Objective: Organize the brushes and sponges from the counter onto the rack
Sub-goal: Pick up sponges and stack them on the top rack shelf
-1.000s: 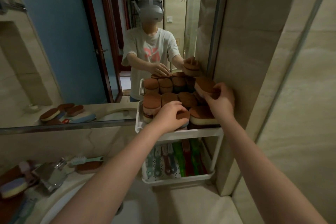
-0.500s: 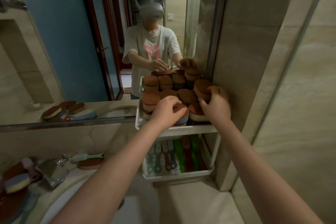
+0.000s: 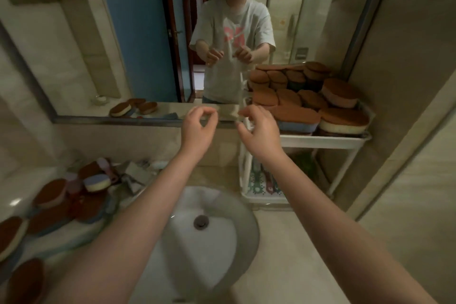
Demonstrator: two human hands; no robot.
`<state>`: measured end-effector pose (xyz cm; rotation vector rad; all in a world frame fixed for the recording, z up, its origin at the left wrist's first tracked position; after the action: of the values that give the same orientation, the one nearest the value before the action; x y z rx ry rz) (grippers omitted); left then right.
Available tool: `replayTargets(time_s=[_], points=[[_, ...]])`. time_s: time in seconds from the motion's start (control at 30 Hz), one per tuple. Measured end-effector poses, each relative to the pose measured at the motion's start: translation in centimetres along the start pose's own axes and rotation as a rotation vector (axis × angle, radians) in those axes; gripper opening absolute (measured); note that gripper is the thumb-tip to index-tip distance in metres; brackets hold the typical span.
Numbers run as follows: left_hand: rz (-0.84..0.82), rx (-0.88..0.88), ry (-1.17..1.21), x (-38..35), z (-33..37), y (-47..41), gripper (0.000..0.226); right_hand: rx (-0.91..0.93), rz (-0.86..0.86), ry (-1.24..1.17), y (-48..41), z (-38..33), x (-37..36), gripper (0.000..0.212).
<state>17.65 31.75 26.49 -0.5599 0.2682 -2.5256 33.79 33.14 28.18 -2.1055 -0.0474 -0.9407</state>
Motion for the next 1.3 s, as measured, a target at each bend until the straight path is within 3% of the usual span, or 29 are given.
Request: replayTargets(time_s=[0.33, 0.63, 0.9, 0.97, 1.13, 1.3], points=[[0.072, 0.257, -0.124, 18.8, -15.0, -0.4, 0.015, -0.188, -0.320, -0.345, 1.3, -13.1, -19.3, 0.019], [0.129, 0.542, -0.243, 33.4, -29.0, 4.0, 0.019, -0.223, -0.683, -0.389, 7.2, -22.9, -34.8, 0.028], [0.217, 0.803, -0.297, 42.0, -37.8, 12.2, 0.020, -0.100, -1.009, -0.308, 15.8, -30.5, -43.8, 0.046], [0.198, 0.826, -0.315, 42.8, -39.1, 13.8, 0.020, -0.066, -1.090, -0.246, 18.0, -31.6, -45.3, 0.055], [-0.002, 0.785, -0.613, 43.5, -40.5, 16.5, 0.056, -0.048, -1.183, -0.048, 21.9, -33.0, -47.7, 0.079], [-0.159, 0.764, -0.782, 43.5, -42.8, 17.3, 0.081, -0.070, -1.162, 0.046, 23.5, -33.0, -49.1, 0.079]])
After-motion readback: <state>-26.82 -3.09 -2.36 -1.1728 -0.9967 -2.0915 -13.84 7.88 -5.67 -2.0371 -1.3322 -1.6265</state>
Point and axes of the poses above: each hand's wrist, its own y-axis away from the middle knuckle, its own x-axis out of the back of the hand, z = x × y, the point moved 9 cm from there along -y, towards the middle knuckle, and after that the axes turned 11 degrees about x, right-handed, at the moved point
